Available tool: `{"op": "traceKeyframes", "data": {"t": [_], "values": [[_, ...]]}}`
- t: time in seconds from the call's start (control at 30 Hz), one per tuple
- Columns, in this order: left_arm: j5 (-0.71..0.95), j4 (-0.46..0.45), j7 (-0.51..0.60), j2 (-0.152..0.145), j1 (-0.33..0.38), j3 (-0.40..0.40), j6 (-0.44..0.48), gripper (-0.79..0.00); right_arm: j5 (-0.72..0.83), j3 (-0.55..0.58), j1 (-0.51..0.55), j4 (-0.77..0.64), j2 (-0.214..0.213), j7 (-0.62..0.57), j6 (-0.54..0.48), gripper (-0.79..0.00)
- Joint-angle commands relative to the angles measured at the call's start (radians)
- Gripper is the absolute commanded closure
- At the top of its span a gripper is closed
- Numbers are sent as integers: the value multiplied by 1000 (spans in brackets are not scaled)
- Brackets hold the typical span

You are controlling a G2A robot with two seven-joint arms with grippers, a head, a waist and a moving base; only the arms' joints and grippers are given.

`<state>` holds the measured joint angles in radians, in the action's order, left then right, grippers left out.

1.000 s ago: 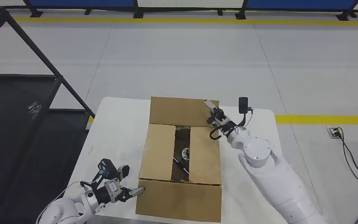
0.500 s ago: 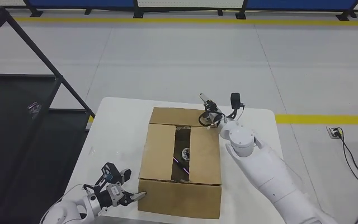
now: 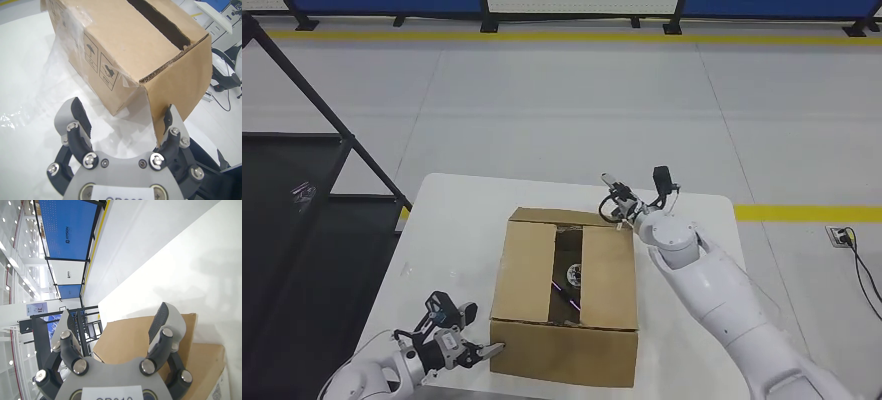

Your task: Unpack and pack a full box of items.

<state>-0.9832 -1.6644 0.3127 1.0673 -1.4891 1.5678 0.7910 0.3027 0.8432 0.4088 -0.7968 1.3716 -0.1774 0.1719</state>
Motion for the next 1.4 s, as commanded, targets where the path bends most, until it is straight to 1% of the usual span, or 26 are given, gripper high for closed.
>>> {"op": "traceKeyframes", "data": {"t": [0.0, 0.1, 0.17, 0.27, 0.37, 0.43, 0.57, 0.67, 0.77, 0.9, 1.0, 1.1, 1.23, 1.37], "values": [[-3, 3, -4, -1, 1, -4, -5, -785, 3, 10, 1, 8, 1, 2, -6, -785], [-1, 6, -11, -2, 2, -7, -8, -785, 22, 38, 9, 5, 2, 22, -43, -785], [19, 8, -40, -1, 1, -3, -28, -785, 50, 66, 25, -22, 0, 5, -112, -785], [57, 7, -56, -1, -1, 4, -40, -785, 55, 102, 63, -87, -12, -43, -196, -785], [72, -1, -66, -4, -4, 22, -39, -785, 35, 128, 110, -186, -28, -145, -239, -785], [113, -3, -96, -5, -12, 41, -41, -785, 11, 142, 141, -254, -41, -245, -251, -785], [223, -3, -125, -8, -23, 86, -40, -785, -48, 166, 200, -375, -67, -412, -243, -785], [274, -7, -127, -10, -30, 112, -45, -785, -87, 172, 241, -450, -79, -489, -229, -785], [295, -15, -132, -11, -37, 124, -54, -785, -121, 161, 268, -489, -84, -541, -215, -785], [304, -26, -134, -12, -47, 126, -54, -785, -158, 119, 268, -487, -77, -558, -167, -785], [306, -35, -132, -12, -52, 122, -54, -785, -173, 72, 242, -455, -60, -526, -104, -785], [300, -45, -130, -13, -53, 116, -53, -785, -175, 23, 207, -408, -39, -498, -69, -785], [290, -54, -132, -13, -61, 112, -50, -785, -155, -21, 164, -336, -11, -471, -59, -785], [281, -60, -136, -14, -68, 110, -47, -785, -103, -45, 130, -267, 15, -479, -74, -785]]}}
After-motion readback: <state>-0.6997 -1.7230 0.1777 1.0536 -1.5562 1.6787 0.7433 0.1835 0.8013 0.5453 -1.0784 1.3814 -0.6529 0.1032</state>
